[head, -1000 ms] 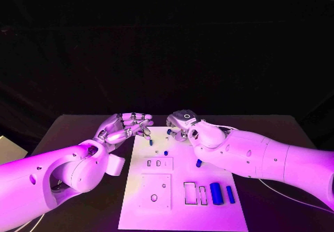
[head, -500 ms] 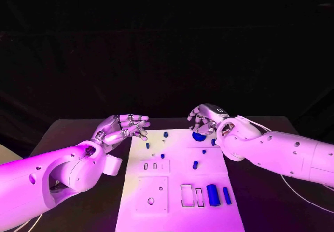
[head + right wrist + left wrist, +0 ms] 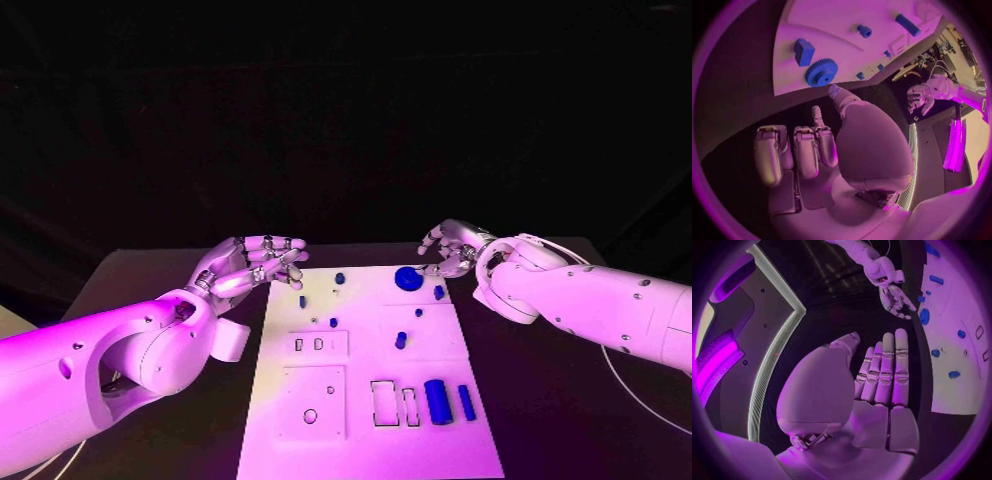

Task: Assemble the parts on the task board

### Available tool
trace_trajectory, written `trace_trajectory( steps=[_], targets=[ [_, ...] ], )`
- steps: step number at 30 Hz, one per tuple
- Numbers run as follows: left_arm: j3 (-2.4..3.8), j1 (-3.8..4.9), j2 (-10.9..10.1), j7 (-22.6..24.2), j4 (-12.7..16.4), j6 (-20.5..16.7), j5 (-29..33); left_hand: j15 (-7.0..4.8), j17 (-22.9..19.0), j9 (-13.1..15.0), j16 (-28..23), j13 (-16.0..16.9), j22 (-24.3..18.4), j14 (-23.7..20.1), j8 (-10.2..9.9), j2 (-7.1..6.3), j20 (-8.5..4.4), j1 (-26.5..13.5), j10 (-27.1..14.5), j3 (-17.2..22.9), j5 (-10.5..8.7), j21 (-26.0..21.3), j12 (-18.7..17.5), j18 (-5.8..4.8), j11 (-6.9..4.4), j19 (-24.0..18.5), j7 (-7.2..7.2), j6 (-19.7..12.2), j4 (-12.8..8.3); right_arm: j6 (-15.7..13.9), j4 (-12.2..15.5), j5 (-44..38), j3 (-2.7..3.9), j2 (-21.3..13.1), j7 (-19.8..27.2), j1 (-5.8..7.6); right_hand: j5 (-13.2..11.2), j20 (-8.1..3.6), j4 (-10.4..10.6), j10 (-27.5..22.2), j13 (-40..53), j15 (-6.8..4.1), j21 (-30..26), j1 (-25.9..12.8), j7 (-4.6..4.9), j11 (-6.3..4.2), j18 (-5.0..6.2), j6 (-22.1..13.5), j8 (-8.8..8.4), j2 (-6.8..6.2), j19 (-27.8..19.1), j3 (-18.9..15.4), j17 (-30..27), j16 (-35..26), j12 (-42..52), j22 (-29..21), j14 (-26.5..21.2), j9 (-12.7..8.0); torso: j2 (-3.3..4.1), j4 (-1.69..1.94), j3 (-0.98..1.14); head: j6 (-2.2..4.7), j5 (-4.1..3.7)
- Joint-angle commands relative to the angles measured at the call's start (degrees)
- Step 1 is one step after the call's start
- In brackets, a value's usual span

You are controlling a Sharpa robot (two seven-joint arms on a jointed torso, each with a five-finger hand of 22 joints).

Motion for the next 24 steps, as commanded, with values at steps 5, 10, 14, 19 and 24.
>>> trace_trajectory(
  steps=[5, 10, 14, 19, 24],
  targets=[
    [0.04, 0.08, 0.3, 0.2, -0.1, 1.3, 0.0, 0.03, 0.1, 0.1, 0.4, -0.1, 0.1, -0.5, 0.2, -0.08, -0.13, 0.2, -0.5, 0.4, -0.23, 0.3, -0.3, 0.14, 0.15, -0.5, 0.04, -0.4, 0.1, 5.1, -2.1, -3.0, 0.02, 1.9, -2.3, -0.49, -0.2, 0.54, 0.3, 4.0, 12.4, 0.40, 0.7, 0.6, 0.14, 0.42, -0.70, -0.5, 0.18, 0.41, 4.1, -0.6, 8.9, 0.4, 0.5, 11.4, 4.9, -0.1, 0.04, 0.27, -0.22, -0.28, 0.15],
    [0.04, 0.08, 0.3, 0.0, -0.2, 1.2, -0.1, 0.11, 0.1, 0.0, 0.3, -0.1, 0.3, -0.6, 0.1, -0.17, -0.08, 0.1, -0.7, 0.4, -0.23, 0.6, -0.3, 0.13, 0.26, -0.7, 0.20, -0.6, 0.1, 5.0, -3.2, -5.1, 0.02, 3.3, -2.7, -0.94, -0.2, 0.56, 0.3, 4.1, 12.5, 0.42, 0.8, 0.7, 0.15, 0.43, -0.75, -0.5, 0.17, 0.44, 4.2, -0.6, 8.9, 0.4, 0.6, 11.6, 4.9, -0.1, 0.06, 0.18, -0.23, -0.50, 0.39],
    [0.04, 0.08, 0.4, -0.1, -0.2, 1.2, -0.1, 0.11, 0.1, 0.0, 0.3, -0.1, 0.3, -0.6, 0.1, -0.17, -0.08, 0.1, -0.7, 0.4, -0.23, 0.6, -0.3, 0.13, 0.26, -0.7, 0.20, -0.6, 0.1, 4.9, -4.0, -6.1, 0.01, 4.1, -2.9, -1.29, -0.2, 0.57, 0.4, 4.0, 12.5, 0.43, 0.9, 0.7, 0.17, 0.45, -0.76, -0.5, 0.16, 0.47, 4.2, -0.7, 8.9, 0.4, 0.6, 11.6, 4.9, -0.1, 0.03, 0.23, -0.29, -0.74, 0.42],
    [0.04, 0.08, 0.4, -0.1, -0.3, 1.2, -0.2, 0.13, 0.2, 0.0, 0.3, -0.2, 0.3, -0.7, 0.1, -0.18, -0.07, 0.1, -0.8, 0.4, -0.23, 0.6, -0.4, 0.12, 0.29, -0.8, 0.24, -0.7, 0.1, 5.2, -4.6, -6.5, 0.01, 4.6, -3.1, -1.55, -0.2, 0.58, 0.4, 4.0, 12.5, 0.45, 0.9, 0.7, 0.18, 0.46, -0.79, -0.5, 0.16, 0.50, 4.2, -0.8, 8.9, 0.4, 0.6, 11.7, 4.9, -0.1, -0.04, 0.12, -0.29, -0.94, 0.49],
    [0.04, 0.08, 0.4, -0.2, -0.3, 1.2, -0.2, 0.13, 0.2, 0.0, 0.3, -0.2, 0.3, -0.7, 0.1, -0.18, -0.07, 0.1, -0.8, 0.4, -0.23, 0.6, -0.4, 0.12, 0.29, -0.8, 0.24, -0.7, 0.1, 5.6, -4.7, -6.6, 0.01, 4.9, -3.0, -1.80, -0.1, 0.60, 0.5, 4.1, 12.5, 0.46, 1.0, 0.6, 0.18, 0.47, -0.79, -0.5, 0.18, 0.53, 4.2, -0.8, 9.0, 0.5, 0.6, 11.7, 4.9, -0.1, -0.03, 0.08, -0.26, -1.04, 0.55]
  ],
)
